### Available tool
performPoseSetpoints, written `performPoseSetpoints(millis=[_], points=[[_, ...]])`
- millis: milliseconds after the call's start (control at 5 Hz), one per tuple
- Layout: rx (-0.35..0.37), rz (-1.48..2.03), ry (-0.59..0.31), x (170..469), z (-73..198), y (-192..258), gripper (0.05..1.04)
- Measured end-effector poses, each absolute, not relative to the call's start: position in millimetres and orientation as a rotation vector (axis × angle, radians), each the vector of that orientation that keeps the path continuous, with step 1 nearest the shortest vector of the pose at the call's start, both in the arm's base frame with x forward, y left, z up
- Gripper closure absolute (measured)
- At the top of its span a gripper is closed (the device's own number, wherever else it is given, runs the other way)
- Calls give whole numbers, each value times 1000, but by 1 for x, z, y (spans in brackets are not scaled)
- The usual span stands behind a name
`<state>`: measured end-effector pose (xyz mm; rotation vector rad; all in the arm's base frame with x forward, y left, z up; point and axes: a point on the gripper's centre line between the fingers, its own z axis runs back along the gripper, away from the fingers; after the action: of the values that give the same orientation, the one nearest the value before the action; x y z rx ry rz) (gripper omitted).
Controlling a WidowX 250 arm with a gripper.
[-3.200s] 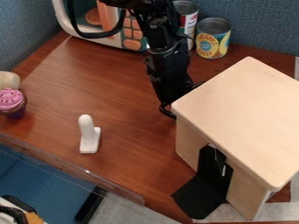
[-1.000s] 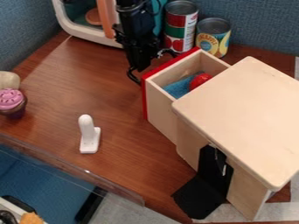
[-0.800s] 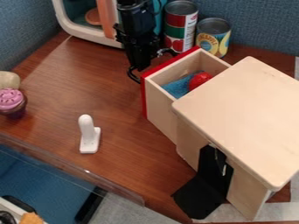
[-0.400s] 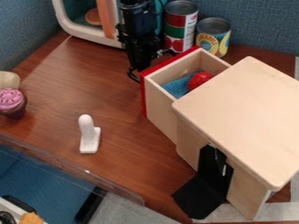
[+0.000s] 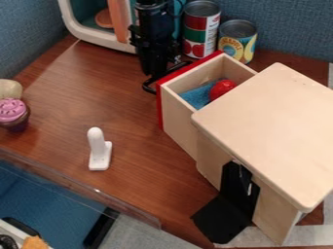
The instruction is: Open the drawer
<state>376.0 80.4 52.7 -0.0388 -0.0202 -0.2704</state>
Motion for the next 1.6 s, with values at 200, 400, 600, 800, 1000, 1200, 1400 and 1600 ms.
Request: performPoseSetpoints(millis=[200,400,600,800,1000,1200,1400,1600], points=[[-48,-262,-27,377,52,79,394],[-54,-259,-31,377,52,80,133],[-71,-253,-41,375,56,81,75],[-41,-237,-61,374,71,86,81],[11,-206,-60,368,90,87,83],[61,-193,-30,359,115,67,84],[65,-239,-54,343,138,33,84],[47,-296,-85,325,154,4,84]])
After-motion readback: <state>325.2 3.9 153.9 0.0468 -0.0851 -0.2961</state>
